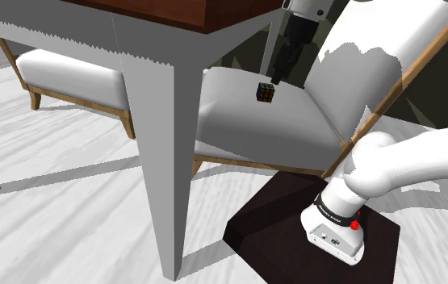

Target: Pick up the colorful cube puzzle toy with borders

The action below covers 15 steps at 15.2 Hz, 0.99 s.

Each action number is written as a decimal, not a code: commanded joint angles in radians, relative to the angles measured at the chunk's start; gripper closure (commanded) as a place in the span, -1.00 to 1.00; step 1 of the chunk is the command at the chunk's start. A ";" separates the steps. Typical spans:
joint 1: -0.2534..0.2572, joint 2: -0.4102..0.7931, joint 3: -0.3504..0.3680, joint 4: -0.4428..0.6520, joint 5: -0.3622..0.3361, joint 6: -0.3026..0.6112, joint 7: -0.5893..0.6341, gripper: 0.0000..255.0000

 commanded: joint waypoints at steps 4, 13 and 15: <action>-0.008 0.017 -0.066 -0.037 -0.036 0.068 -0.104 -1.00; -0.017 0.167 -0.269 -0.056 -0.102 0.280 -0.415 -1.00; -0.012 0.218 -0.315 -0.041 -0.103 0.325 -0.485 -1.00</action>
